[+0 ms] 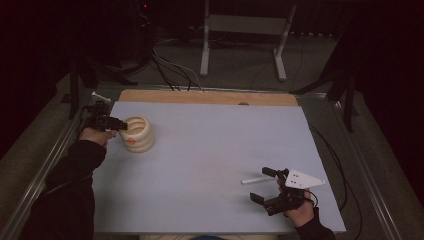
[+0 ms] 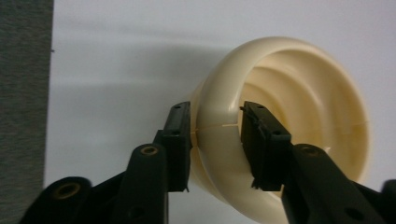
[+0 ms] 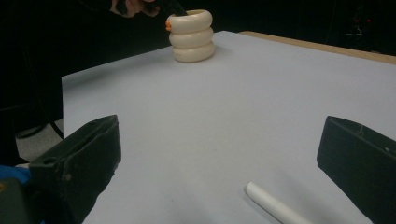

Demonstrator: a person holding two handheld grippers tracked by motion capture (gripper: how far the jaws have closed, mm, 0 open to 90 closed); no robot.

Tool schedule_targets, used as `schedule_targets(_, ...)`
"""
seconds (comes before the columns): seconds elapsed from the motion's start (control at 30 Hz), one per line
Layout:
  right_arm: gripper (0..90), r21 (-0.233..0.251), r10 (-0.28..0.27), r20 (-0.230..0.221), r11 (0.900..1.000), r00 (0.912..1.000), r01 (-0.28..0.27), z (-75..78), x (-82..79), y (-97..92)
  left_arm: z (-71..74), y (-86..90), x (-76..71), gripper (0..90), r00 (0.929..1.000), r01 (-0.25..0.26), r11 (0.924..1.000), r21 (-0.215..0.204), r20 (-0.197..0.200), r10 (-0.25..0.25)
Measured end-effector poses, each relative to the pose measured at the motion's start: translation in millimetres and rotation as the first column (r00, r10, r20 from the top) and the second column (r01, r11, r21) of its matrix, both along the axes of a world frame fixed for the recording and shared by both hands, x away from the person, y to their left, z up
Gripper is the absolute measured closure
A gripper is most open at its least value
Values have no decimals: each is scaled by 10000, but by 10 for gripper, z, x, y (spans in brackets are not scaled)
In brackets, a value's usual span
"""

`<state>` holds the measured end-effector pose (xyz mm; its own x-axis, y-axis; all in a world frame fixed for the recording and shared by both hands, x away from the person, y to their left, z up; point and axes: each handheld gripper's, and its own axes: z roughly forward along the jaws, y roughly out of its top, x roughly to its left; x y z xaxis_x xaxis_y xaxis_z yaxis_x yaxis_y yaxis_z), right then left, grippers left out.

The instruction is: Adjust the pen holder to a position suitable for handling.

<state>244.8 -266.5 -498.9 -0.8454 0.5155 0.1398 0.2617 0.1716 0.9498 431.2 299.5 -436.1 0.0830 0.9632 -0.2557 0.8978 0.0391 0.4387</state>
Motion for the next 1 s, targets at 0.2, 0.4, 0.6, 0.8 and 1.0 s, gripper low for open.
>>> schedule_targets(0.2, 0, 12, -43, 7, 10000, 10000, 43, 5, -5, -6, 36, -77, 18, 731, 9997, 234, 9985, 497, 45, -237)
schedule_targets(0.4, 0, 25, -44, 1, 10000, 10000, 44, 3, -1, -9, 134, -170, -7, 735, 9972, 614, 9970, 462, 389, -632)
schedule_targets(0.6, 0, -16, -15, 13, 10000, 10000, 15, 4, -3, -1, 230, -360, -2, 736, 9920, 1123, 9930, 377, 545, -1143)
schedule_targets(0.8, 0, 2, -38, -21, 10000, 10000, 38, 2, 0, -7, 280, -577, 36, 737, 9848, 1633, 9859, 369, 546, -1652)
schedule_targets(1.0, 0, 20, -32, -20, 10000, 10000, 32, 2, 0, -12, 339, -847, 71, 737, 9745, 2154, 9755, 460, 545, -2177)
